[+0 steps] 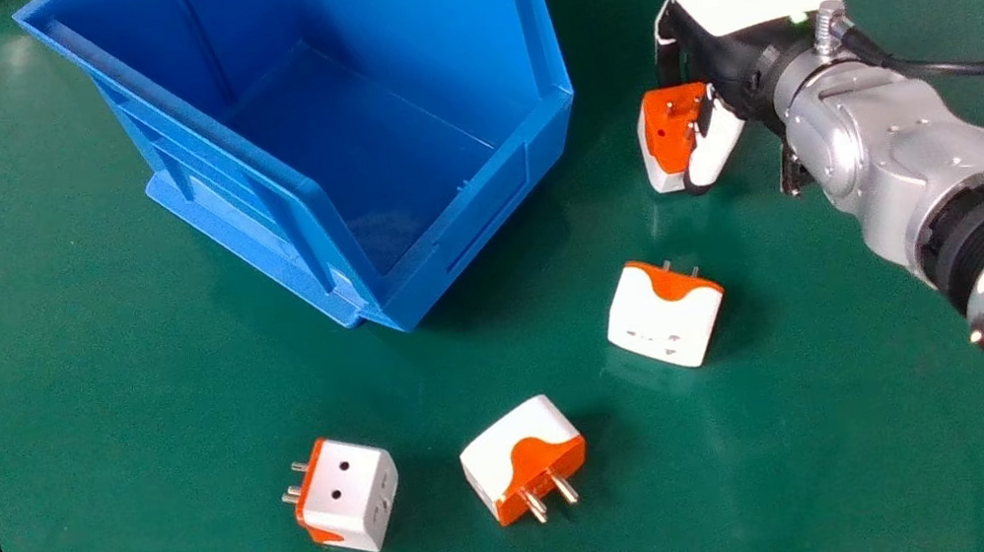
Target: Pick all objects and put in blue box
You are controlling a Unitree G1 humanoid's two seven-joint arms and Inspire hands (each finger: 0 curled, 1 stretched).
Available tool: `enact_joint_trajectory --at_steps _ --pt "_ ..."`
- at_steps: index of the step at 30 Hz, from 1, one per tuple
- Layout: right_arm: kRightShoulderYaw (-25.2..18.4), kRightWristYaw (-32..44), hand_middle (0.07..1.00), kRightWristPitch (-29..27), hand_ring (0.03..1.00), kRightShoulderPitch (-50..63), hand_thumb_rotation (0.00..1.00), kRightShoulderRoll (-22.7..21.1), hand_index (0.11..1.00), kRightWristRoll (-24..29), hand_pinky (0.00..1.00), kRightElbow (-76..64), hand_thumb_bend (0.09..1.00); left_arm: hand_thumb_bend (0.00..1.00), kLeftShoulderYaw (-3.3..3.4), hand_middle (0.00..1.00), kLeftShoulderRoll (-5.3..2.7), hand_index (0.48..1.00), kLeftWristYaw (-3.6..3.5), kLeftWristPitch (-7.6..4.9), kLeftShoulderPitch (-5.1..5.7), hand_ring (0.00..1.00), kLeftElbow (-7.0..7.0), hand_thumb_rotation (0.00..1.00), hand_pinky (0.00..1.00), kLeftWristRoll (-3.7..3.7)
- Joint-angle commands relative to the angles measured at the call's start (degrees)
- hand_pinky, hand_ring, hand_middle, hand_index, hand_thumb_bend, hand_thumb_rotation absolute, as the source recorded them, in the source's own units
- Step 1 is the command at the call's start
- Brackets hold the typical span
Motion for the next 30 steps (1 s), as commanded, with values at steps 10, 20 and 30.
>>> enact_joint_trajectory --at_steps 10,20,30 --pt "-1.97 -0.11 0.546 -0.39 0.447 -0.72 0.00 -1.24 0.523 1.63 0.34 -1.40 0.495 0.49 0.52 1.00 0.48 1.000 -0.27 -0.39 -0.42 1.00 -0.82 1.00 1.00 -0.37" --pt "-0.69 -0.79 0.563 -1.35 0.464 -0.51 0.00 -2.70 0.522 -0.08 0.33 -1.60 0.489 0.50 0.16 1.00 -0.12 1.000 0.50 -0.71 -1.28 1.00 -0.09 1.00 1.00 0.87" --pt "-2.51 1.12 0.562 -5.55 0.463 0.17 0.00 -6.68 0.536 1.22 0.32 -4.62 0.485 0.51 -0.52 1.00 -0.92 1.000 1.06 -1.37 -2.36 1.00 1.16 1.00 1.00 1.84"
